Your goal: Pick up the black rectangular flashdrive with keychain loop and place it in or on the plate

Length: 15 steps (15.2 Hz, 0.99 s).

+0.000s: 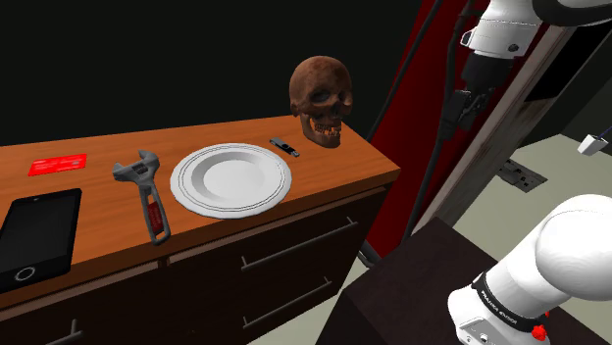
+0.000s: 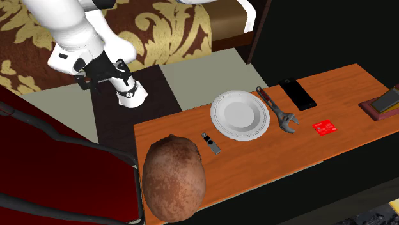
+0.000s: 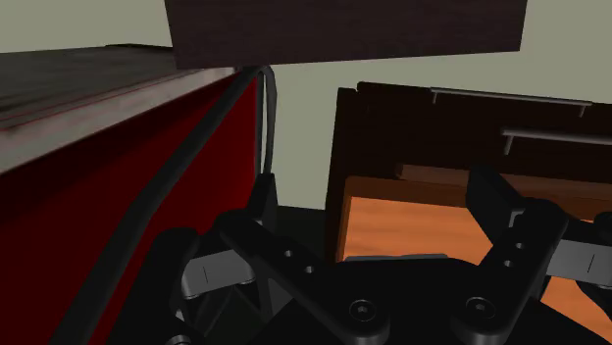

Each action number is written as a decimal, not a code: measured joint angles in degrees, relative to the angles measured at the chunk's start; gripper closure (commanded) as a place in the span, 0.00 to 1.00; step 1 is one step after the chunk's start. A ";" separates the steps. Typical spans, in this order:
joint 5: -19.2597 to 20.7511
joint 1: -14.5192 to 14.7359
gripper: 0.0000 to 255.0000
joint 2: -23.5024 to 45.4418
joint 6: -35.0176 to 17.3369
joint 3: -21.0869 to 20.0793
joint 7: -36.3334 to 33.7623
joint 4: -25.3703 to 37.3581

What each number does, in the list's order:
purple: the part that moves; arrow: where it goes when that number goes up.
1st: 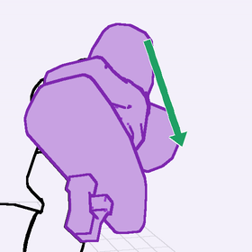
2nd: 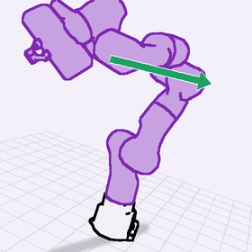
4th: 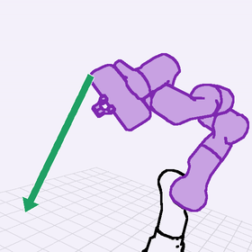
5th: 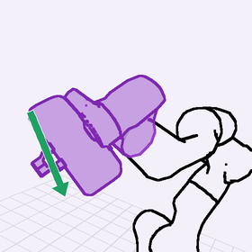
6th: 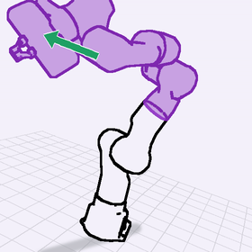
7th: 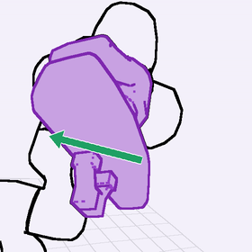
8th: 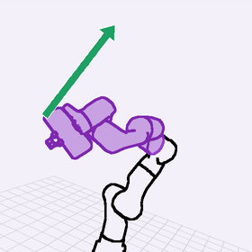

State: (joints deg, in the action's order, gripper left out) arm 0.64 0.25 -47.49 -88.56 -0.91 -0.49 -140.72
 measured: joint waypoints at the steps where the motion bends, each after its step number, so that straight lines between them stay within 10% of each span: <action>1: 0.00 0.00 0.00 0.00 0.00 0.00 0.00 0.00; 15: -3.99 3.27 0.00 26.96 -12.74 -8.09 -7.47 13.59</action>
State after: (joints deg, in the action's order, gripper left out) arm -3.35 3.52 -20.54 -101.30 -9.00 -7.96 -127.13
